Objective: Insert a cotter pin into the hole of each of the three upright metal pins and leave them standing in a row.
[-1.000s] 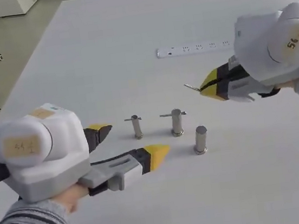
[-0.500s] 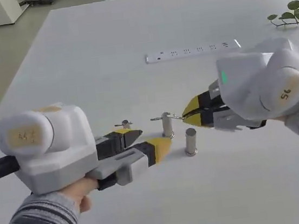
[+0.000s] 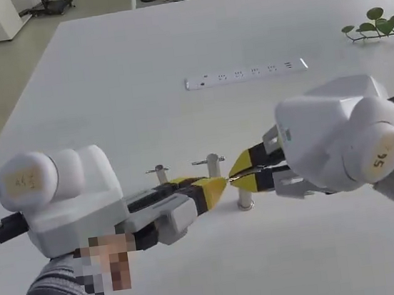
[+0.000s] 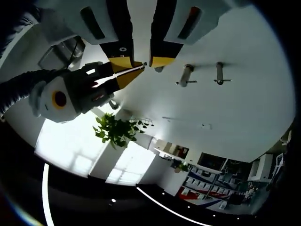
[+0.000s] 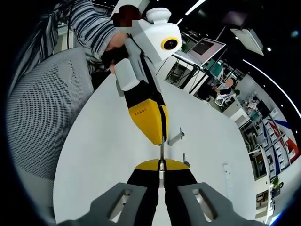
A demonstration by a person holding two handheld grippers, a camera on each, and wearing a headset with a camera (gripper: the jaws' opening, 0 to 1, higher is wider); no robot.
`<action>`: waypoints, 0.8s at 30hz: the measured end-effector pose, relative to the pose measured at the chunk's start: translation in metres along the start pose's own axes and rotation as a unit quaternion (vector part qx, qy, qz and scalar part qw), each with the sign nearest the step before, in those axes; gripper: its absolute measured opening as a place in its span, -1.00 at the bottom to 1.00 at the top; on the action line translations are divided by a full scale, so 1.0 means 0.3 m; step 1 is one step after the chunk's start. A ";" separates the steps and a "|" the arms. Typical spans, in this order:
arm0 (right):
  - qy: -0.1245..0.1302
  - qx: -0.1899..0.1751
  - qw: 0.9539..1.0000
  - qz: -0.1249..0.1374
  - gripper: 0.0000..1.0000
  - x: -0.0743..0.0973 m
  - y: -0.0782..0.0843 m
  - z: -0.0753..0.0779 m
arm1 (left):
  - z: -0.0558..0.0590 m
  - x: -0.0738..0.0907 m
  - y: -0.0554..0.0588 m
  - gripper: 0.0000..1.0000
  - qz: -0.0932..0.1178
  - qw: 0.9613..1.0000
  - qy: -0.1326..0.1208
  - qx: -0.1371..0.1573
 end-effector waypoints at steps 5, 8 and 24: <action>-0.005 0.002 1.000 0.003 -1.00 0.001 -0.013 -0.010 | 0.004 -0.002 0.005 -0.88 -0.002 1.000 0.001 0.007; -0.004 0.002 1.000 0.006 -1.00 0.001 -0.023 -0.012 | 0.004 -0.001 0.010 -0.93 -0.004 1.000 0.001 0.008; -0.001 -0.018 1.000 0.020 -1.00 0.002 -0.046 -0.014 | -0.001 0.001 0.013 -1.00 -0.005 1.000 0.000 -0.004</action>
Point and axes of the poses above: the centre of the closed fingertips' face, and the gripper's own axes: x roughly backward along the fingers, z roughly to its right, y roughly out of its underside, the point moved 3 cm from there along x, roughly backward along the fingers, and after that the axes turned 8 degrees about x, right-handed, at the moved point
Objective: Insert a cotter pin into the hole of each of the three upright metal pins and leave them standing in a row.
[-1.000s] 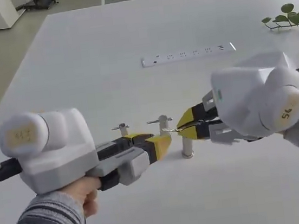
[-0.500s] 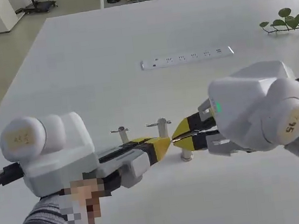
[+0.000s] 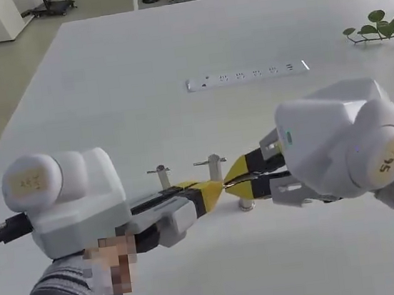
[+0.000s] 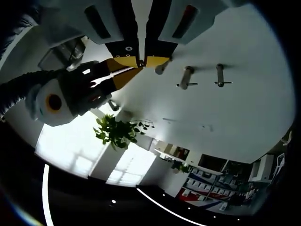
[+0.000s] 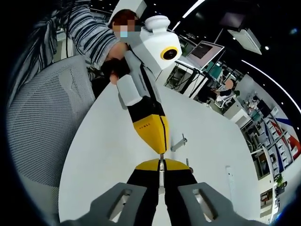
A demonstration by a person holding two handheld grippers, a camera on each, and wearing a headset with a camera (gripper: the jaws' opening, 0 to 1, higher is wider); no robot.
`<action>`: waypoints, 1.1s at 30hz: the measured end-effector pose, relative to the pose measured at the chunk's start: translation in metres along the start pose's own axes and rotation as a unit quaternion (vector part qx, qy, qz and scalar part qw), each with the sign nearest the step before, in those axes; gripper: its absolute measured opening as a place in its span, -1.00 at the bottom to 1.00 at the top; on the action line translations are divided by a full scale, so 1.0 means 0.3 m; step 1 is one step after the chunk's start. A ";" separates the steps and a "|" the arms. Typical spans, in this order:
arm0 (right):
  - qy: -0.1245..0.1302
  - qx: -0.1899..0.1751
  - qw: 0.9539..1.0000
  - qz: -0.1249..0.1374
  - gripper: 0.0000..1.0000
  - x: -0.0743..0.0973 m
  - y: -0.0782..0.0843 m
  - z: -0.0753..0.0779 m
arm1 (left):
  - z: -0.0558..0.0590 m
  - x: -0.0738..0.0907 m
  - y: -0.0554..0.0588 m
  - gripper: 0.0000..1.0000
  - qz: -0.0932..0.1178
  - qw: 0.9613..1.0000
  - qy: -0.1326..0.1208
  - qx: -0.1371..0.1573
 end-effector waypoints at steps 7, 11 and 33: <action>-0.003 -0.017 1.000 0.005 -1.00 -0.001 0.001 -0.002 | -0.003 0.000 0.002 -1.00 0.000 1.000 0.004 -0.002; -0.004 -0.084 0.996 0.025 -1.00 -0.005 0.008 -0.011 | 0.000 0.001 0.003 -1.00 0.001 1.000 0.008 -0.003; -0.070 -0.475 0.854 0.199 -0.78 0.028 0.024 -0.090 | 0.020 0.058 0.027 -1.00 0.006 0.997 0.075 -0.021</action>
Point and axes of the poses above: the centre of the closed fingertips' face, and the gripper's own axes: x roughly backward along the fingers, z roughly to its right, y roughly out of its underside, the point moved 3 cm from there along x, roughly backward along the fingers, and after that the axes turned 8 degrees about x, right-handed, at the moved point
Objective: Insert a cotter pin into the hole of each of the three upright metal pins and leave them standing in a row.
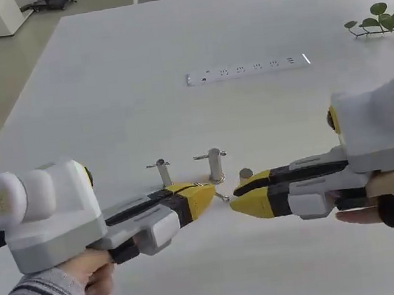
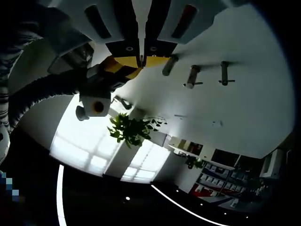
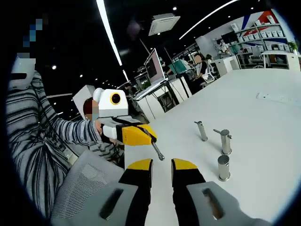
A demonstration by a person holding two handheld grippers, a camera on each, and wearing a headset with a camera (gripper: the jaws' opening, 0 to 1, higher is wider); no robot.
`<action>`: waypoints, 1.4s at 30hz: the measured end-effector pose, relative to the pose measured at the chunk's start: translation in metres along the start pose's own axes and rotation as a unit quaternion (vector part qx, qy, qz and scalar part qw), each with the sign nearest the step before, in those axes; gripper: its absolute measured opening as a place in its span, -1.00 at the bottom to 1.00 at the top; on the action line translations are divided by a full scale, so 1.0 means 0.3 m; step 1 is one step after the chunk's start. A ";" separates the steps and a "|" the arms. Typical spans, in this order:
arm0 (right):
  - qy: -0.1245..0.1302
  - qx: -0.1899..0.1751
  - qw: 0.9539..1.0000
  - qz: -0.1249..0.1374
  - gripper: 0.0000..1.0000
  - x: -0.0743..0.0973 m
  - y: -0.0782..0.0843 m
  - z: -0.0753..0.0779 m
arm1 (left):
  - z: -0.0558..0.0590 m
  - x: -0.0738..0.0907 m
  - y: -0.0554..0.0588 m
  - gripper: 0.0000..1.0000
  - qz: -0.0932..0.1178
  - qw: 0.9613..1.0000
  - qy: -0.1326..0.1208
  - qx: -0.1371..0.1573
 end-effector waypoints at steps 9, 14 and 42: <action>-0.040 -0.002 0.999 0.000 -0.84 -0.017 0.005 -0.062 | 0.043 -0.003 0.014 -1.00 -0.004 0.999 0.039 0.004; -0.041 -0.001 0.999 0.002 -0.91 -0.018 -0.001 -0.062 | 0.048 -0.005 0.020 -1.00 -0.008 0.999 0.042 0.007; -0.033 0.171 0.976 -0.129 -1.00 0.032 0.034 -0.008 | 0.005 -0.027 0.054 -0.65 -0.009 0.998 -0.007 -0.060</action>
Point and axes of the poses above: the centre of the closed fingertips' face, and the gripper's own axes: x roughly backward along the fingers, z roughly to its right, y roughly out of its underside, the point moved 3 cm from there along x, roughly backward along the fingers, and after that the axes turned 8 degrees about x, right-handed, at the moved point
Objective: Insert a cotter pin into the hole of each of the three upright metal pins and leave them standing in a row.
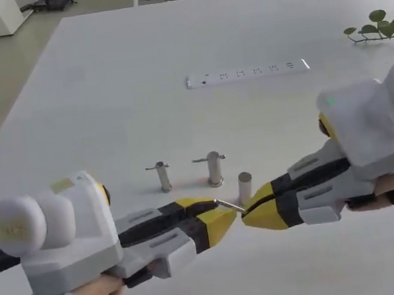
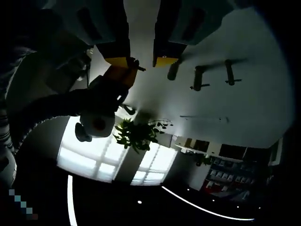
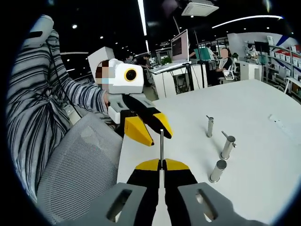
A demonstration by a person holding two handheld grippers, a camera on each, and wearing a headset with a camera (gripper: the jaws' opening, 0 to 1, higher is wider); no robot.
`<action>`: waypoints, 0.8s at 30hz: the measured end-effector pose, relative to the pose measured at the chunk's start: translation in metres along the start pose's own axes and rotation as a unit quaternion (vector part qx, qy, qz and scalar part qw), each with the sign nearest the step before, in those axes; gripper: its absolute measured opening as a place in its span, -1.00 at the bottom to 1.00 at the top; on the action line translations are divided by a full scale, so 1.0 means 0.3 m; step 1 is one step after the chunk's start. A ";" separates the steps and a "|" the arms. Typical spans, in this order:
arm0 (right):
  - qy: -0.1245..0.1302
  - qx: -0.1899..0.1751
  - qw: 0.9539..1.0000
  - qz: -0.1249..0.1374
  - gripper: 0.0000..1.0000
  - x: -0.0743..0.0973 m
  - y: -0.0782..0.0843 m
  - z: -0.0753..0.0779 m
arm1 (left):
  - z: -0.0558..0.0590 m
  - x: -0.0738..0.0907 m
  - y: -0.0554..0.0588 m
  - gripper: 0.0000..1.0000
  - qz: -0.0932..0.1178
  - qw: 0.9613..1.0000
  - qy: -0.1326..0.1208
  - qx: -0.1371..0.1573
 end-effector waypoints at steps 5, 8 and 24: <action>0.021 0.023 0.999 -0.041 -1.00 0.034 0.045 0.053 | -0.031 -0.017 0.000 -0.52 0.013 0.998 -0.047 -0.033; 0.029 0.031 0.997 -0.058 -1.00 0.050 0.065 0.084 | -0.049 -0.034 0.008 -0.50 0.014 0.996 -0.070 -0.052; 0.033 0.072 0.987 -0.142 -1.00 0.084 0.165 0.209 | -0.141 -0.132 0.058 -0.35 -0.003 0.982 -0.163 -0.096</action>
Point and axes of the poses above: the centre of the closed fingertips' face, and the gripper's own axes: x roughly backward along the fingers, z roughly to its right, y roughly out of its underside, the point moved 3 cm from there along x, roughly backward along the fingers, and after that the axes turned 8 degrees about x, right-handed, at the moved point
